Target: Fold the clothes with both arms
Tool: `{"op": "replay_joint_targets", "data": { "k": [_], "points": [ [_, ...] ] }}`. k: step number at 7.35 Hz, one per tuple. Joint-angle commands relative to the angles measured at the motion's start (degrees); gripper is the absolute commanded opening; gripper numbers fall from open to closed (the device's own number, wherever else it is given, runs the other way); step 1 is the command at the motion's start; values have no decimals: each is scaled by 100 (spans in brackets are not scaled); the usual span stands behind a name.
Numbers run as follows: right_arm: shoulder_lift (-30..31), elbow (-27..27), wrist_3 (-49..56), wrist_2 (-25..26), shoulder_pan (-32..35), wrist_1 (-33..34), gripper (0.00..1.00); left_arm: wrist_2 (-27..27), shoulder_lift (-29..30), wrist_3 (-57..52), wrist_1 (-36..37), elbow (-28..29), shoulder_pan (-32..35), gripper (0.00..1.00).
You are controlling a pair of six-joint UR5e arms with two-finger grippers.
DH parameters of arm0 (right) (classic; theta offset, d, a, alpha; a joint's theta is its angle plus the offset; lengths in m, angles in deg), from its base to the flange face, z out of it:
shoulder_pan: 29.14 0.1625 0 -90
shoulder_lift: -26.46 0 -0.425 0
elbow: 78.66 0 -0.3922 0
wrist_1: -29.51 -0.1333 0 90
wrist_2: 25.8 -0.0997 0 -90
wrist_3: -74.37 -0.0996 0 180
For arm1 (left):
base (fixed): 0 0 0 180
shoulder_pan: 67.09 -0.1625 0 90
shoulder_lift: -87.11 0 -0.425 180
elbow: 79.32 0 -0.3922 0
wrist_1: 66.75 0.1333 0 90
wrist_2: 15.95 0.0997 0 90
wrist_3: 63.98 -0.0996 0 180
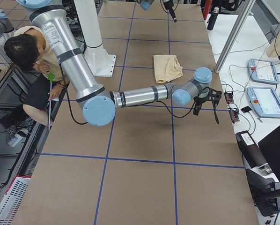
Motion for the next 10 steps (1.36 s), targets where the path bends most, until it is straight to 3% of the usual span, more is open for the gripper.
{"op": "replay_joint_targets", "data": {
  "k": [1,3,4,5,7,8,10],
  "points": [
    [561,-98,3250,-374,1241,1073,100,-1061,-941,-2935,186,-152,1480,100],
    [492,-177,5163,-365,1807,2734,100,-1475,-980,-4812,599,512,2485,100],
    [527,-177,5606,-331,1887,2915,100,-1791,-997,-5203,609,812,2680,100],
    [623,-351,5628,-382,1957,3013,100,-2029,-1049,-5146,670,771,2691,100],
    [1743,-2005,5620,-374,1932,3627,100,-2267,-1415,-5110,716,614,2682,100],
    [1923,-2240,5550,-339,1932,3707,100,-2321,-1584,-5162,663,561,2682,100],
    [2064,-2330,5628,-304,1923,3656,100,-2304,-1830,-5111,644,-130,2700,100]
  ]
}}
